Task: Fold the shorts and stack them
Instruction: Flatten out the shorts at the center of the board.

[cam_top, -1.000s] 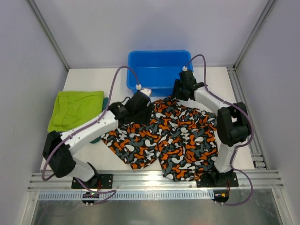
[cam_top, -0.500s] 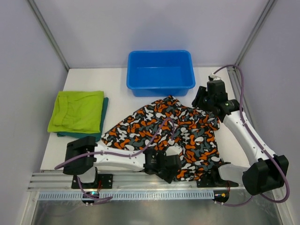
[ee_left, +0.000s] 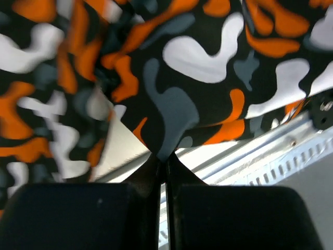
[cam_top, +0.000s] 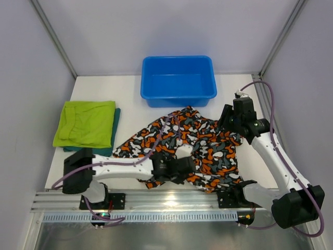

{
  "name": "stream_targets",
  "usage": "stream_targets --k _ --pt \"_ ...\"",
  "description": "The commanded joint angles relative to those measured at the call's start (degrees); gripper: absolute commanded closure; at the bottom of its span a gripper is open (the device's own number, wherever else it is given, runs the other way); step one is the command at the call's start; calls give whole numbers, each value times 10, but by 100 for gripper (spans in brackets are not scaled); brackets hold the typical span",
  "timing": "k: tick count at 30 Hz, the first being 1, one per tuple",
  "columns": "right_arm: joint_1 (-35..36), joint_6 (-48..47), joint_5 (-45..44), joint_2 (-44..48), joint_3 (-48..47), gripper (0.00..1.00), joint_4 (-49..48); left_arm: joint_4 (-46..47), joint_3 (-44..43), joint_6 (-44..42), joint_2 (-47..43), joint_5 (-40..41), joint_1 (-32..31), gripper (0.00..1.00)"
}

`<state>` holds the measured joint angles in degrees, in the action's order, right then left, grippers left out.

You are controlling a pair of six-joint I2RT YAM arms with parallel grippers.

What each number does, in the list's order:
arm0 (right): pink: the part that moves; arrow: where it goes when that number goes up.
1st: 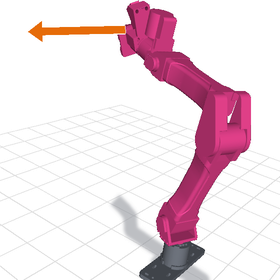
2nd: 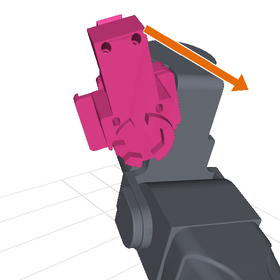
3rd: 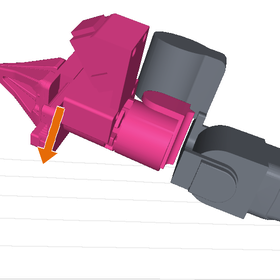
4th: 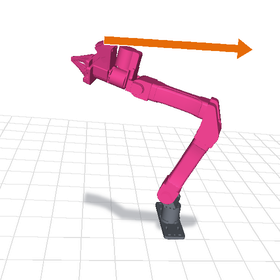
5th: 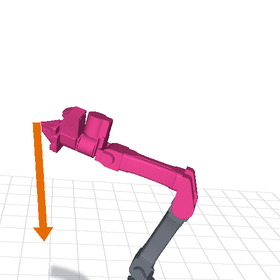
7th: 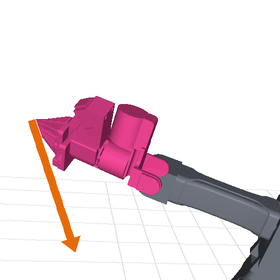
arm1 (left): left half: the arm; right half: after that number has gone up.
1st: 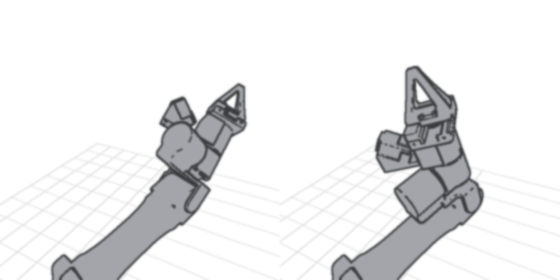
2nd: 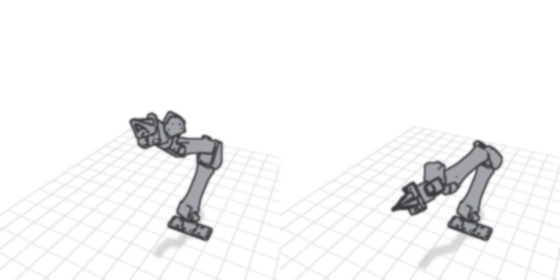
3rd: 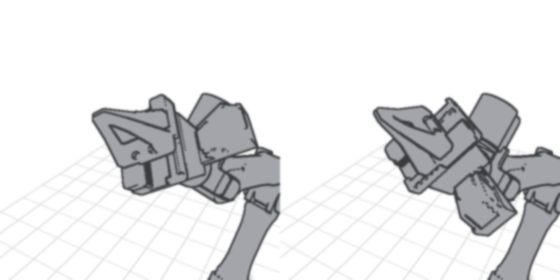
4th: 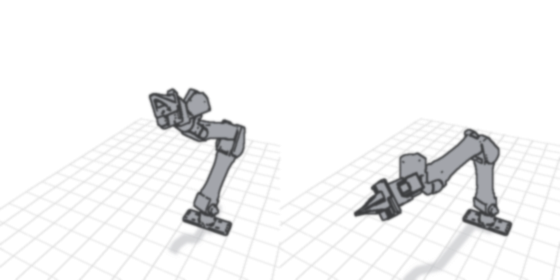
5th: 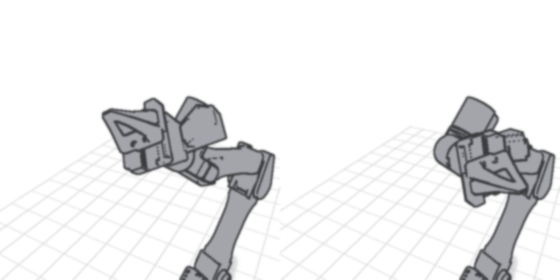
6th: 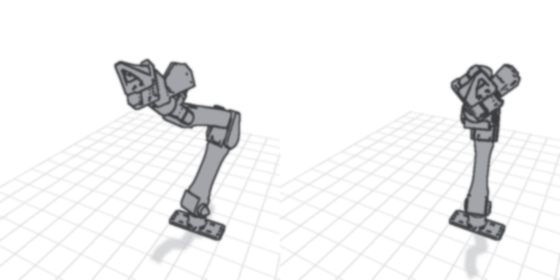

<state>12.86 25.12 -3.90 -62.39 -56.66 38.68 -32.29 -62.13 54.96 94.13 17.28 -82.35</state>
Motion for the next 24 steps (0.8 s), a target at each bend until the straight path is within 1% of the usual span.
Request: stream_targets --k 1,3,5,7,8,9,10,11,13,15,16,17,18,19,20,21,22,23,24 --pt "-2 -3 5 -5 11 48 -16 -64 -2 -46 -94 14 73 100" --pt "-3 -3 9 -13 19 48 -20 -105 -5 -68 -110 4 100 100" --pt "-3 5 7 -15 38 47 -24 -110 1 -104 -129 -45 156 100" --pt "-4 16 -8 -13 60 42 -32 -105 17 -143 -139 -80 203 95" --pt "-6 28 -15 -13 66 40 -35 -106 17 -156 -137 -87 246 92" --pt "-13 35 -25 -15 70 38 -35 -109 10 -171 -132 -90 264 91" --pt "-17 40 -30 -20 75 37 -33 -117 3 -199 -125 -97 282 89" --pt "-21 50 -37 -25 79 37 -29 -122 -6 -211 -100 -102 314 86" --pt "-43 59 -44 -33 93 38 -26 -125 -41 -237 -68 -111 341 82" --pt "-66 72 -44 -28 107 39 -27 -133 -71 -262 -16 -90 365 82" --pt "-93 76 -43 -23 120 39 -27 -138 -106 -270 -3 -75 367 82" --pt "-108 77 -41 -13 125 40 -29 -154 -124 -279 8 -65 366 79" --pt "-120 77 -40 -8 129 40 -29 -165 -141 -285 19 -38 366 76" --pt "-153 76 -37 -5 132 40 -28 -177 -170 -285 19 -21 365 71" --pt "-162 76 -37 -3 134 41 -26 -198 -179 -284 14 -4 361 64" --pt "-170 76 -38 -3 137 41 -26 -206 -185 -282 -4 29 356 60" --pt "-181 78 -37 -2 143 42 -26 -214 -187 -283 -17 41 342 55" --pt "-185 80 -37 -3 148 43 -29 -228 -188 -284 -31 49 335 52" --pt "-188 83 -37 -3 154 43 -33 -232 -187 -286 -45 49 329 51"
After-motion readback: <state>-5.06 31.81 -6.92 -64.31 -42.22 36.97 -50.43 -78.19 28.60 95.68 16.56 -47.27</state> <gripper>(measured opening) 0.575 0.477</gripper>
